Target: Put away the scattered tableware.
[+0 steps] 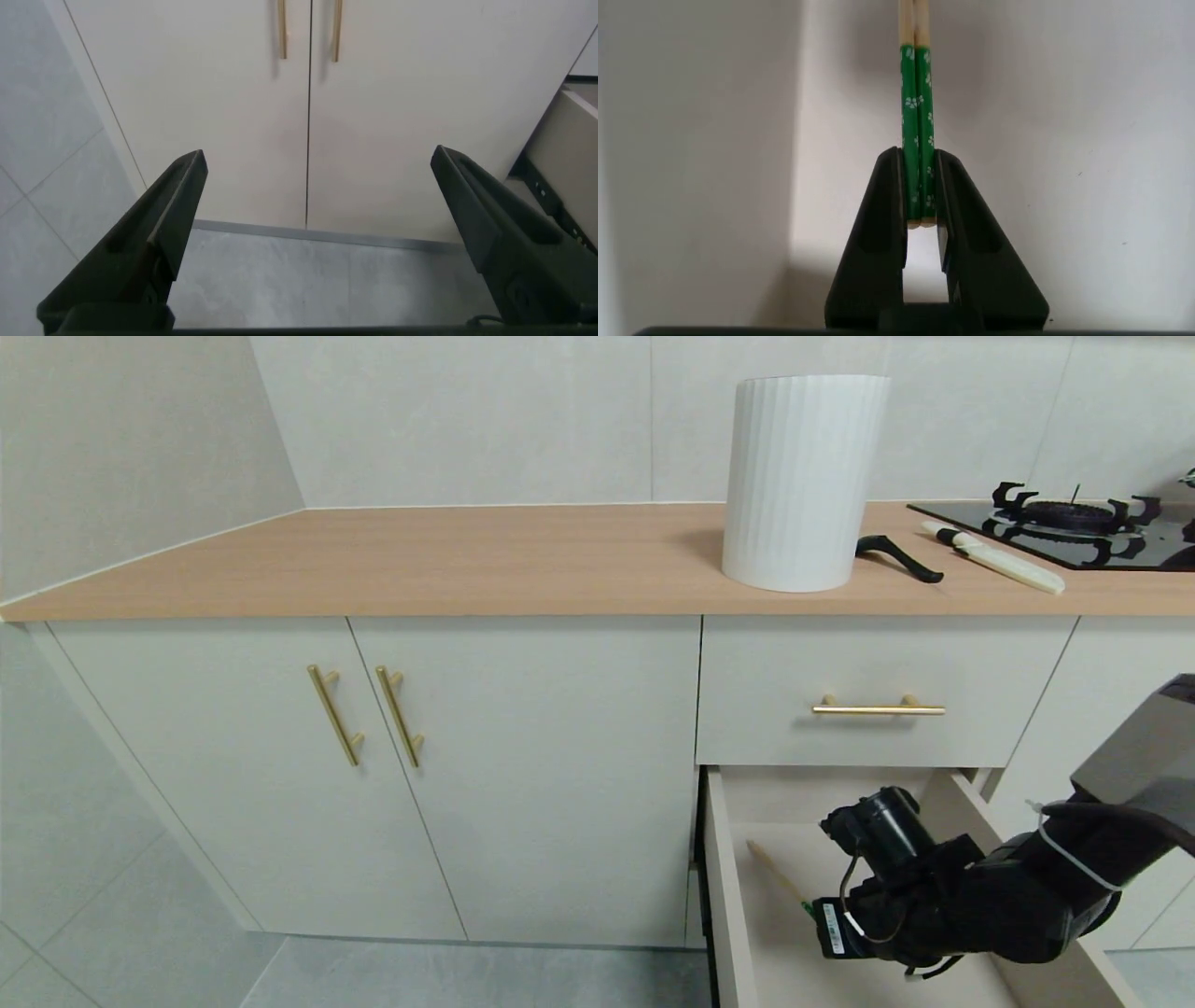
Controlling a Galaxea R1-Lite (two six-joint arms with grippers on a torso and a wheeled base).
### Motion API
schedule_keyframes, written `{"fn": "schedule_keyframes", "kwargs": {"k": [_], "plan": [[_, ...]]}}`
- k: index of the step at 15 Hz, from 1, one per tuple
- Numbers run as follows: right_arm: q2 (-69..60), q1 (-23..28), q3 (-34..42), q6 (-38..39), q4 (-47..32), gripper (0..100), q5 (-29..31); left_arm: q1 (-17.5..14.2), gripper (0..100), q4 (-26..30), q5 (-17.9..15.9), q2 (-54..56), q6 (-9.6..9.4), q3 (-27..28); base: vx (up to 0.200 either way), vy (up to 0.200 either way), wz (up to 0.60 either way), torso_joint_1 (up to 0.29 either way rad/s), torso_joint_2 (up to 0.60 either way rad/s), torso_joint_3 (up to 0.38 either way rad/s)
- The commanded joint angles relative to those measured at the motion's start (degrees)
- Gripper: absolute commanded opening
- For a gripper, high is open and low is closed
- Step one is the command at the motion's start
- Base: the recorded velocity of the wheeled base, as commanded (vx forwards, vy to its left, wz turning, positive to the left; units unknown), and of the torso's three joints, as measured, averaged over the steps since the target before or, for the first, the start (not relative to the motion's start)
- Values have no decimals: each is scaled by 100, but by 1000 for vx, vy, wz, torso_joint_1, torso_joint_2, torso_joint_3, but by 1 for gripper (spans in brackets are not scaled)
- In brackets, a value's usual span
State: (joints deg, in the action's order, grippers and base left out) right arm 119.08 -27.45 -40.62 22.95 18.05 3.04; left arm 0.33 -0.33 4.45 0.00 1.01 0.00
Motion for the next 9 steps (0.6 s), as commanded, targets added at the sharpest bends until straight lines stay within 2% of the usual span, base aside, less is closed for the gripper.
{"fn": "schedule_keyframes", "kwargs": {"k": [1, 3, 9], "plan": [[502, -32, 1, -10, 163, 0, -5, 2, 100, -2, 3, 0, 4, 0, 0, 0, 0, 0, 0, 0], [854, -67, 37, -19, 638, 0, 74, 2, 100, -2, 3, 0, 4, 0, 0, 0, 0, 0, 0, 0], [889, -67, 45, -37, 735, 0, 127, 2, 100, -2, 3, 0, 4, 0, 0, 0, 0, 0, 0, 0]]}}
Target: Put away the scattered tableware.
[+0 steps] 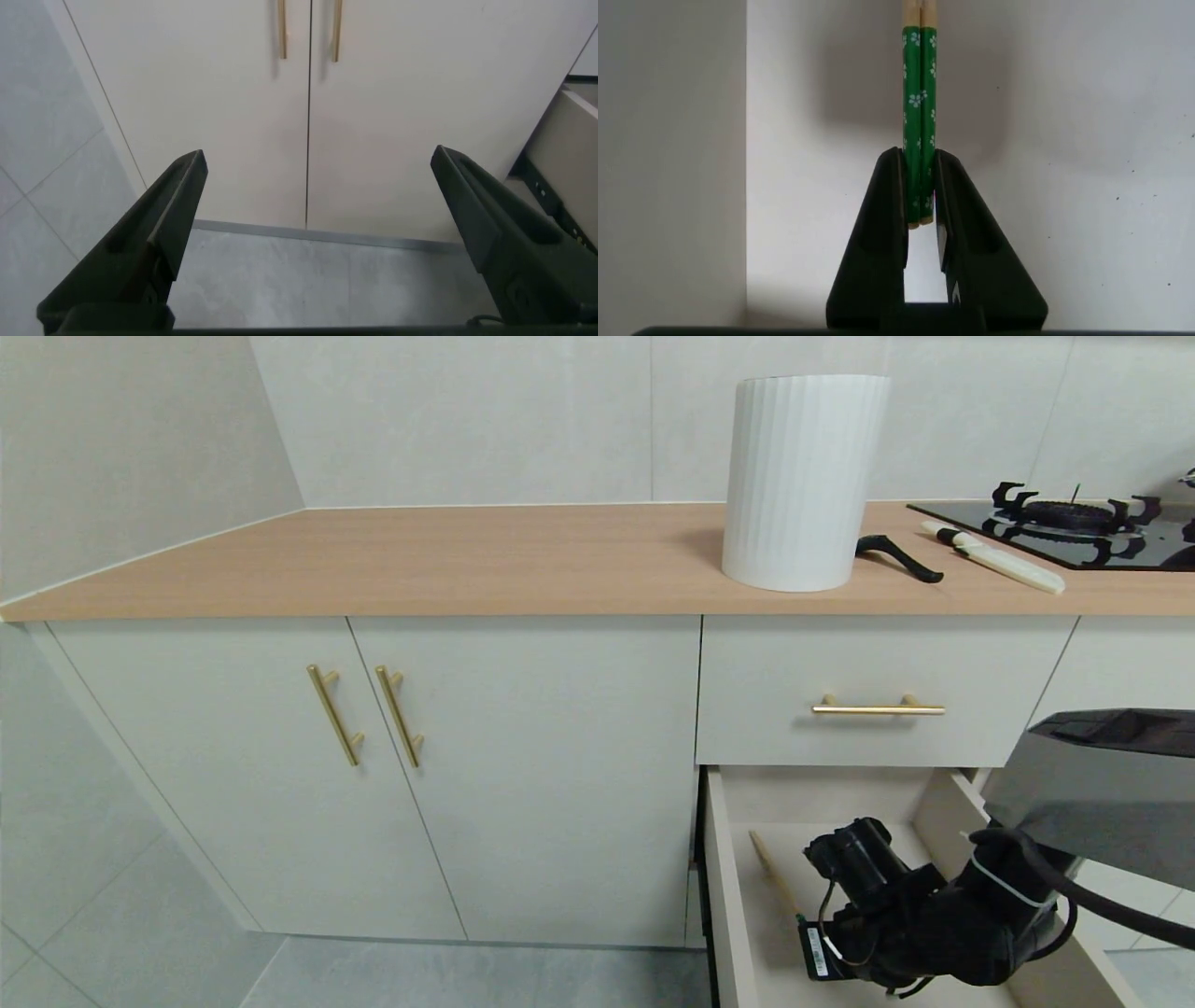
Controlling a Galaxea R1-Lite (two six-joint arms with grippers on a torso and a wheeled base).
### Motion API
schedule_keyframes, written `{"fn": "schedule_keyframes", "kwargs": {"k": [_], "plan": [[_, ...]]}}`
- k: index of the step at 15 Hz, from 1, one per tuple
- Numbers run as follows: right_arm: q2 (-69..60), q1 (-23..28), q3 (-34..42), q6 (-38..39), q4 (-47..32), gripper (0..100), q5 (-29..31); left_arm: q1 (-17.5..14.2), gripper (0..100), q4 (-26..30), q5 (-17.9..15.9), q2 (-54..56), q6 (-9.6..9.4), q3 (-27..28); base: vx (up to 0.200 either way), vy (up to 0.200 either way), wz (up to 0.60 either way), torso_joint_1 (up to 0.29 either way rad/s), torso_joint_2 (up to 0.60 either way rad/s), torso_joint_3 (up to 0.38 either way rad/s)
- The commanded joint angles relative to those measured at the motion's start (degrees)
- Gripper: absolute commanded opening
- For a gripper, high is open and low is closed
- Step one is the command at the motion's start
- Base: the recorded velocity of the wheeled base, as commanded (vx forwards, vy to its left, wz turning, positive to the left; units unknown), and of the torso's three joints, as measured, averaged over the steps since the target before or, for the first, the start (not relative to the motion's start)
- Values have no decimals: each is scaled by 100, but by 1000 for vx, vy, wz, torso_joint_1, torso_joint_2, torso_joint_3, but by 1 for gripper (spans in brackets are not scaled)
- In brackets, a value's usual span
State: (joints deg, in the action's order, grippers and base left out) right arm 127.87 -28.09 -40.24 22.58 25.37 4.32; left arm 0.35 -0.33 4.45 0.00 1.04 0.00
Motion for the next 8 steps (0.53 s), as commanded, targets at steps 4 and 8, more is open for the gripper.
{"fn": "schedule_keyframes", "kwargs": {"k": [4, 8], "plan": [[-69, -13, 51, 1, 3, 100, -1, 0, 100, -11, 3, 0, 2, 0, 0, 0, 0, 0, 0, 0], [-570, -65, 227, 1, -6, 100, -10, 0, 100, -2, -6, 0, 2, 0, 0, 0, 0, 0, 0, 0]]}}
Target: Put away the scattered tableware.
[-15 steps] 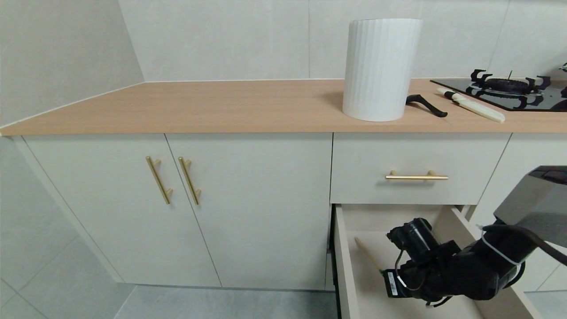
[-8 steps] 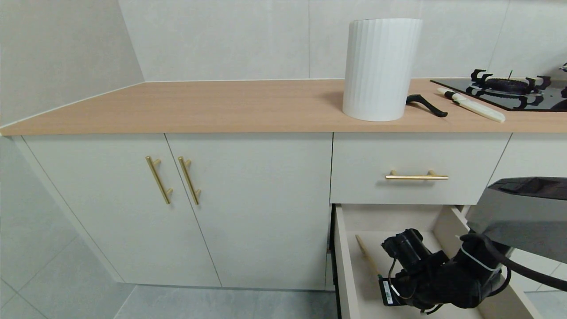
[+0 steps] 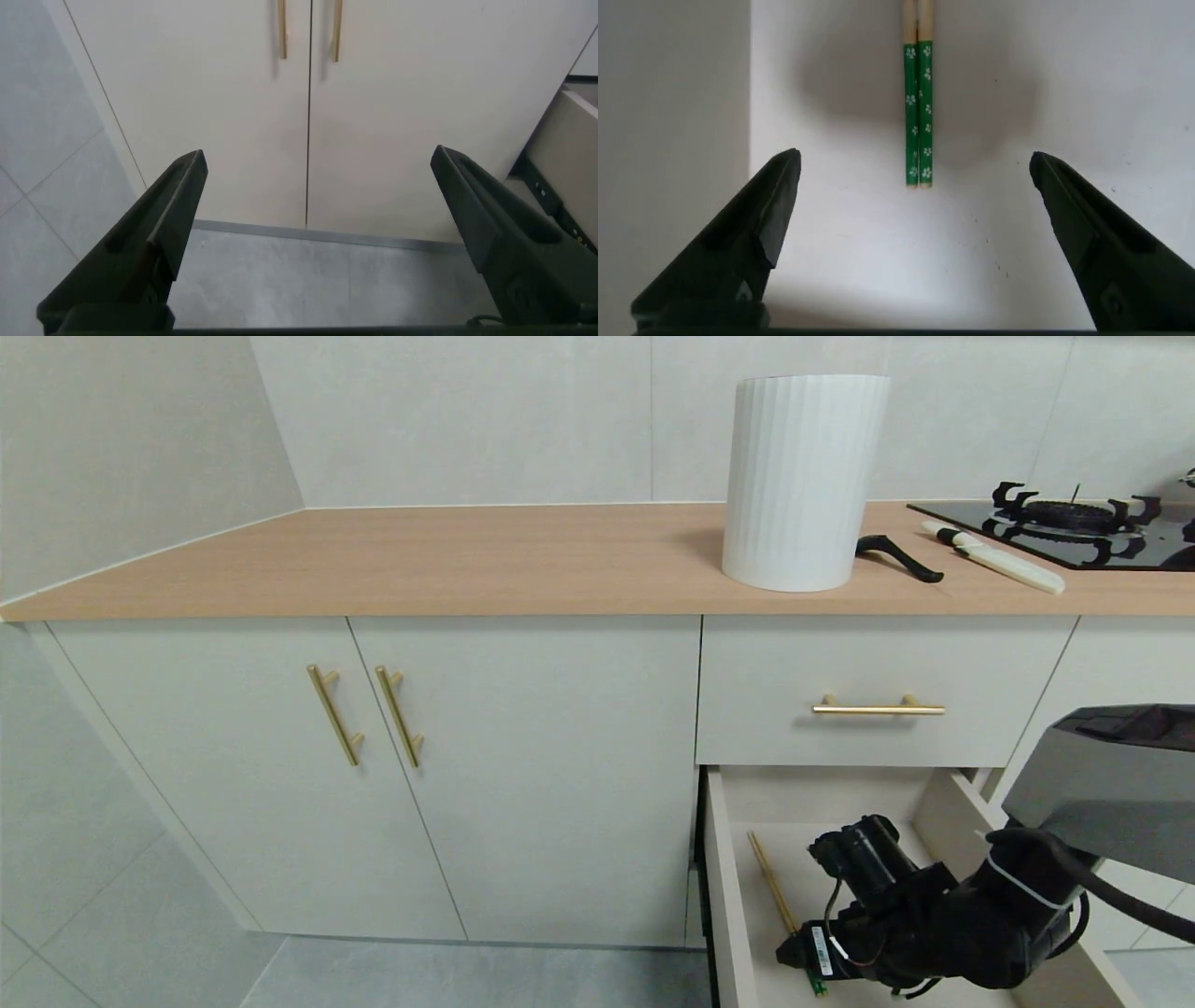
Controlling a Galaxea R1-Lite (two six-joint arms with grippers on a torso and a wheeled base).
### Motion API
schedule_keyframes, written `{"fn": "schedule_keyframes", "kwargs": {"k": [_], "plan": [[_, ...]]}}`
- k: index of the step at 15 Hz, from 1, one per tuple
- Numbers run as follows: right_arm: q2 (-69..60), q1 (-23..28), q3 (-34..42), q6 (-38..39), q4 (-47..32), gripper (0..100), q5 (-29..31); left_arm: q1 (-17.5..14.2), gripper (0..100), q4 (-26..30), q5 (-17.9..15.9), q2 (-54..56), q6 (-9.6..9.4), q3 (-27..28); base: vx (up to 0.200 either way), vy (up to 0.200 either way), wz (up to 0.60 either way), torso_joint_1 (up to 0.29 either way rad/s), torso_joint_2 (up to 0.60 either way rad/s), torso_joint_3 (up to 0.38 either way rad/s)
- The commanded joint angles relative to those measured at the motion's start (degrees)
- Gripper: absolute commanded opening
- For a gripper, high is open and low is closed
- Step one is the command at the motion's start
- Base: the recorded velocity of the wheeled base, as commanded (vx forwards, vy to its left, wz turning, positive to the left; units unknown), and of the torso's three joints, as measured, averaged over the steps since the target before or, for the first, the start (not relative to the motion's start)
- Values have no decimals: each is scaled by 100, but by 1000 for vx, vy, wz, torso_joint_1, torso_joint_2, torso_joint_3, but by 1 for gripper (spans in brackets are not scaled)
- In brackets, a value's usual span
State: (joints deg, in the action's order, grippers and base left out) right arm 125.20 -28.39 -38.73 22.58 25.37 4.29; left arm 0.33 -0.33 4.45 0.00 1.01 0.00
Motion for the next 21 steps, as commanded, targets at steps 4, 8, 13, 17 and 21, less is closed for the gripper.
{"fn": "schedule_keyframes", "kwargs": {"k": [4, 8, 13, 17, 21], "plan": [[-2316, 27, 234, -509, -876, 100, -42, 2, 100, -2, 3, 0, 4, 0, 0, 0, 0, 0, 0, 0], [-3924, 194, -504, -579, -2871, 100, -69, 2, 100, -11, 3, 0, 4, 0, 0, 0, 0, 0, 0, 0], [-4574, 1204, -513, -1528, -2880, 100, -60, 2, 100, -2, 3, 0, 4, 0, 0, 0, 0, 0, 0, 0], [-4610, 1213, -451, -1695, -2783, 100, -60, 2, 100, -2, 3, 0, 4, 0, 0, 0, 0, 0, 0, 0], [-4618, 1213, -442, -1704, -2748, 100, -42, 2, 100, -11, 3, 0, 4, 0, 0, 0, 0, 41, -179, -160]]}}
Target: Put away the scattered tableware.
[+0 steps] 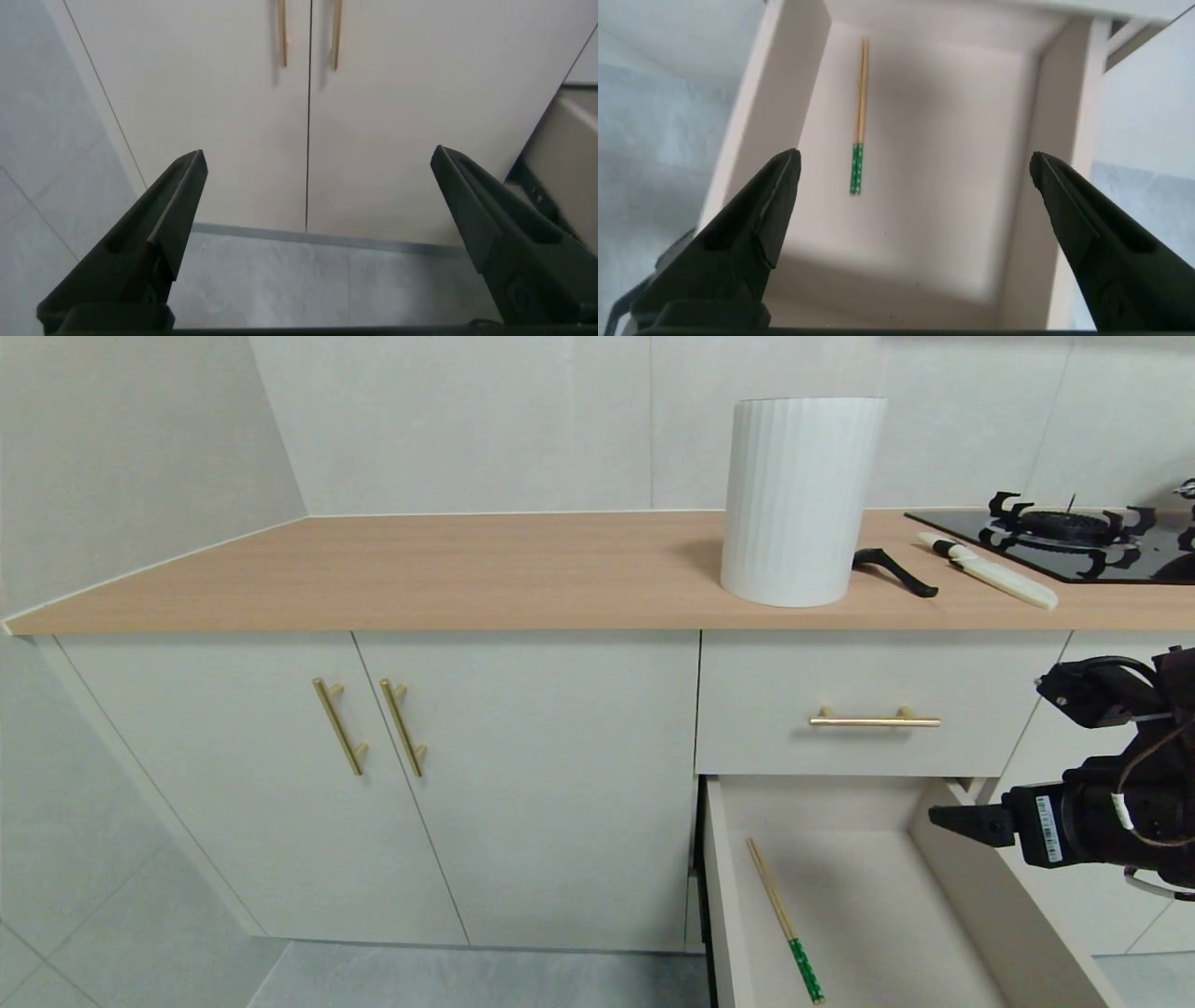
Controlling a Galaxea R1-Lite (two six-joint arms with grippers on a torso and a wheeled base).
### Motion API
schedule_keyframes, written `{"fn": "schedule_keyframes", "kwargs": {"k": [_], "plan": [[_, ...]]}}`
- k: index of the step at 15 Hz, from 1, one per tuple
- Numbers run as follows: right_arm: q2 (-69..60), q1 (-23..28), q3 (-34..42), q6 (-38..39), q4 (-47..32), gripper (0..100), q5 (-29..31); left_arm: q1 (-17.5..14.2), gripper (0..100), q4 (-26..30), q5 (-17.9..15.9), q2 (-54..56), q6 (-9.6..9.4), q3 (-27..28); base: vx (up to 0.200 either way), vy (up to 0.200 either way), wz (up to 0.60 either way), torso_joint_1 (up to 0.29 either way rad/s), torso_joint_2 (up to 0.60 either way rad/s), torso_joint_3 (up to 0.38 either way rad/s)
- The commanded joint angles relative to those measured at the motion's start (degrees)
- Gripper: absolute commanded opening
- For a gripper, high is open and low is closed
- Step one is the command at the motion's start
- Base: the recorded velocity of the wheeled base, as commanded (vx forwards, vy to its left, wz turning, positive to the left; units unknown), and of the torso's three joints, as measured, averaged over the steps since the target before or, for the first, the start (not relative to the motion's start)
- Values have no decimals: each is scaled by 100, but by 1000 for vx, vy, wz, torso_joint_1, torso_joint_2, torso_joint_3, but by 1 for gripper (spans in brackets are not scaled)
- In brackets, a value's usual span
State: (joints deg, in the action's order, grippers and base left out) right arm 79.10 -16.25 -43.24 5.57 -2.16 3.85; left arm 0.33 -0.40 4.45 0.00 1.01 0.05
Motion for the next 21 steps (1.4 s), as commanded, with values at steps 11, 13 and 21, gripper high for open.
{"fn": "schedule_keyframes", "kwargs": {"k": [11, 13, 21], "plan": [[70, -45, 44, -3, 22, 100, -16, 2, 100, 5, 3, 0, 4, -5, 0, 0, 0, 168, -462, -289], [79, -45, 44, -3, 22, 100, -7, 2, 100, 5, 3, 0, 4, -5, 0, 0, 0, 212, -479, -281], [1125, 219, 132, -293, 1877, 100, -16, 2, 100, 5, 3, 0, 4, -5, 0, 0, 0, 80, -180, -103]]}}
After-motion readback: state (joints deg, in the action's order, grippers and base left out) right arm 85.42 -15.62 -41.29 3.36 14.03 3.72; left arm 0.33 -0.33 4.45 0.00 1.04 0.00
